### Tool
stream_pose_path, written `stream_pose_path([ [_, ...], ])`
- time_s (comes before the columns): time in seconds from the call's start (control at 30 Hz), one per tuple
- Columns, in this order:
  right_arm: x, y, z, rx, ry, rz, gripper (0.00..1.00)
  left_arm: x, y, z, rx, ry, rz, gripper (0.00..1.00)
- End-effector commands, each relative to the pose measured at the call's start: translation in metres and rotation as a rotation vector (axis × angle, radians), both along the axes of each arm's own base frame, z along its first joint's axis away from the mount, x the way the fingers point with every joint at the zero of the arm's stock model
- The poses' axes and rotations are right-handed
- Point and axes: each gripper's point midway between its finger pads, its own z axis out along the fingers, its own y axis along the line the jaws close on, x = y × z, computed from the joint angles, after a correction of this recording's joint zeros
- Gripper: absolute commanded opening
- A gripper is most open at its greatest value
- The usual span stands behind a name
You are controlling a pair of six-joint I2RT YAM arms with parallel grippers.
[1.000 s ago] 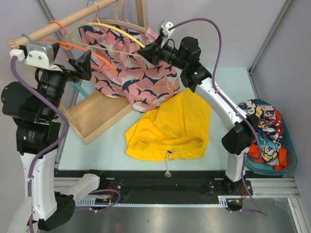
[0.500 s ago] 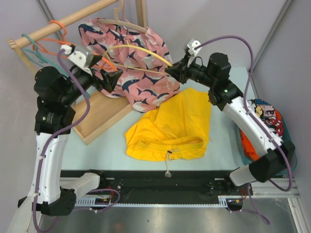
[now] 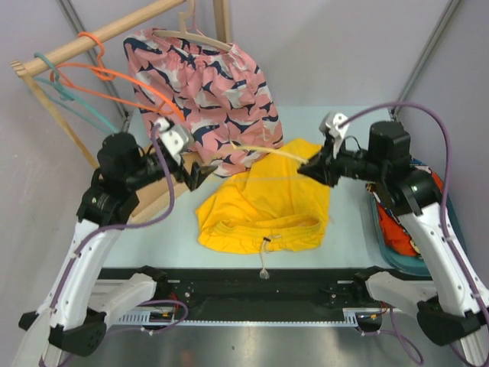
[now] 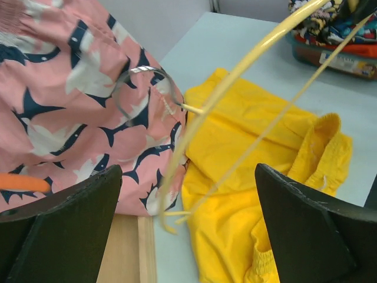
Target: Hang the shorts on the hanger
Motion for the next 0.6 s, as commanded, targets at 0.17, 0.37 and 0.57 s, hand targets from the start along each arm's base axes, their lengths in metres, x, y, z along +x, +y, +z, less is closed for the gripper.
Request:
stream_pose_path([
  [0.17, -0.104, -0.027, -0.03, -0.044, 0.072, 0.151, 0.0, -0.075, 0.006, -0.079, 0.133, -0.038, -0.224, 1.0],
  [0.37, -0.115, -0.02, -0.022, 0.01, 0.088, 0.214, 0.0, -0.091, -0.004, -0.121, 0.158, 0.038, -0.358, 1.0],
  [0.57, -0.118, -0.016, -0.015, 0.026, 0.061, 0.232, 0.0, -0.105, -0.016, -0.139, 0.142, 0.141, -0.495, 0.9],
])
